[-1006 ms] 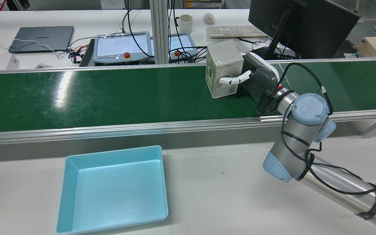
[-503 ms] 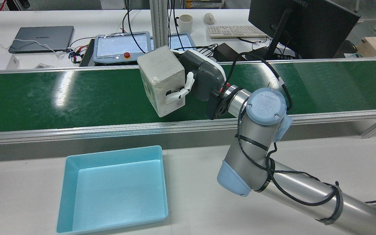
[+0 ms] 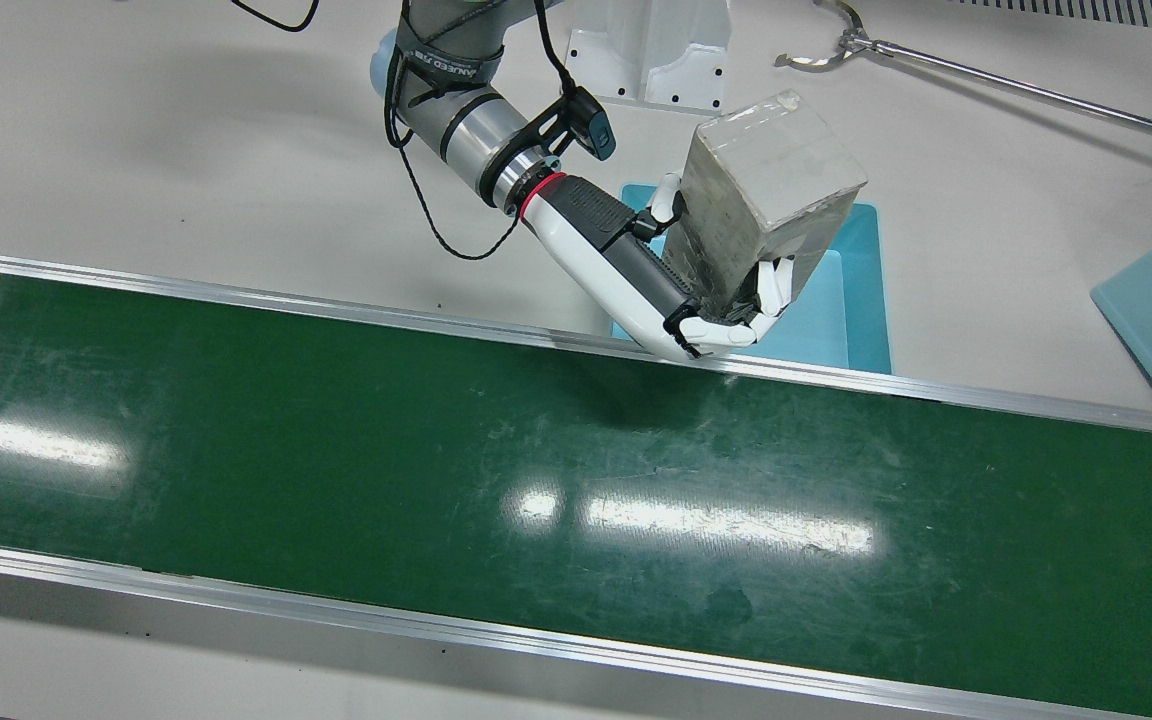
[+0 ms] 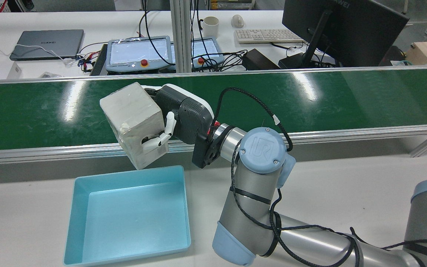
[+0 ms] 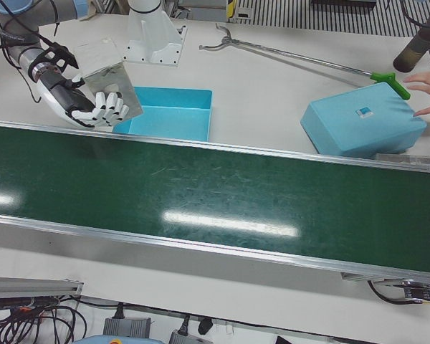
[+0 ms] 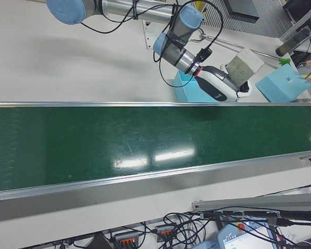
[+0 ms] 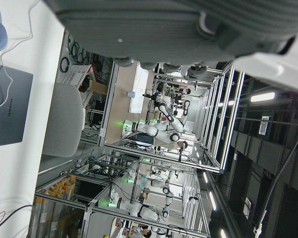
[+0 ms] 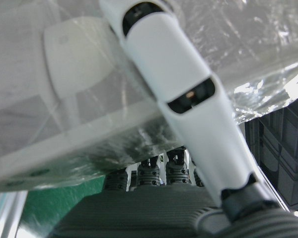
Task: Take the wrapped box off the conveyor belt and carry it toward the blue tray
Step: 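Lift the box off the belt and carry it over the blue tray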
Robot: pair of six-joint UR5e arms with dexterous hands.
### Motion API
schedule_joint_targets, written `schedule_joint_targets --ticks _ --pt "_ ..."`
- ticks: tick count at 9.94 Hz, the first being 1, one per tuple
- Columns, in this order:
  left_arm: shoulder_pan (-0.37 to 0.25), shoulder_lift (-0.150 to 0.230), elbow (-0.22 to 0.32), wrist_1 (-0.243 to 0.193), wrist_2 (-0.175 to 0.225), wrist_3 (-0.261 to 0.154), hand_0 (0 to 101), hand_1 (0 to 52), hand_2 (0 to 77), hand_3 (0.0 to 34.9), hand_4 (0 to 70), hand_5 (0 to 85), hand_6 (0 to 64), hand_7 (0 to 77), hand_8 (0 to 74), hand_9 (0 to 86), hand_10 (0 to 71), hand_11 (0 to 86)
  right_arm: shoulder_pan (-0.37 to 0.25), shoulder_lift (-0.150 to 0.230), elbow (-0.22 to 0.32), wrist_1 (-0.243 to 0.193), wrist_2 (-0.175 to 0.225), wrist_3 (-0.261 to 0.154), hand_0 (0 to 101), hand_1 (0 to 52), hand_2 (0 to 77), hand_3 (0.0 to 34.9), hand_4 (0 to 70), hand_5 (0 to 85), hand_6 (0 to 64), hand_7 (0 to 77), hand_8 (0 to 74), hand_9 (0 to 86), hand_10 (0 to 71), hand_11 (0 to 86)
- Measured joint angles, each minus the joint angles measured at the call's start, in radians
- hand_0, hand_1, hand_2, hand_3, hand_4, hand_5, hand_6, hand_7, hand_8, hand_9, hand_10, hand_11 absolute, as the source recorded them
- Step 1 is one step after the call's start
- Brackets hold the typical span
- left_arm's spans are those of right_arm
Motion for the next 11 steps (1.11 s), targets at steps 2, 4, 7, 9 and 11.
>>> schedule_joint_targets --ticks 2,4,7,9,11 --pt "0.0 0.0 0.0 0.0 0.0 0.0 0 0.0 1.1 0.0 0.0 1.1 0.5 0.5 0.5 0.5 0.5 0.5 -0.021 0.011 -0.023 0.006 -0.032 0.008 56 2.2 38.2 0.2 31.1 58.9 42.5 37.1 48.5 42.0 38.2 37.1" --pt "0.0 0.0 0.0 0.0 0.0 0.0 0 0.0 0.5 0.0 0.0 1.1 0.5 0.5 0.5 0.0 0.5 0.5 -0.042 0.04 -0.043 0.011 -0.05 0.017 56 2.2 38.2 0.3 36.0 55.6 46.9 34.9 37.6 38.2 37.6 39.8" --pt "0.0 0.0 0.0 0.0 0.0 0.0 0 0.0 1.1 0.0 0.0 1.1 0.5 0.5 0.5 0.0 0.5 0.5 -0.053 0.118 -0.102 0.013 -0.109 0.022 56 14.7 40.9 0.0 18.5 24.0 24.5 14.2 0.0 2.7 0.0 19.1" --pt "0.0 0.0 0.0 0.0 0.0 0.0 0 0.0 1.1 0.0 0.0 1.1 0.5 0.5 0.5 0.5 0.0 0.5 -0.054 0.137 -0.117 0.013 -0.125 0.024 56 25.1 33.3 0.0 21.3 18.0 11.4 13.1 0.0 6.5 0.0 2.2" --pt "0.0 0.0 0.0 0.0 0.0 0.0 0 0.0 1.1 0.0 0.0 1.1 0.5 0.5 0.5 0.0 0.5 0.5 -0.055 0.141 -0.117 0.013 -0.13 0.031 55 23.5 14.2 0.0 21.3 24.0 12.0 14.2 0.0 6.5 0.0 1.6"
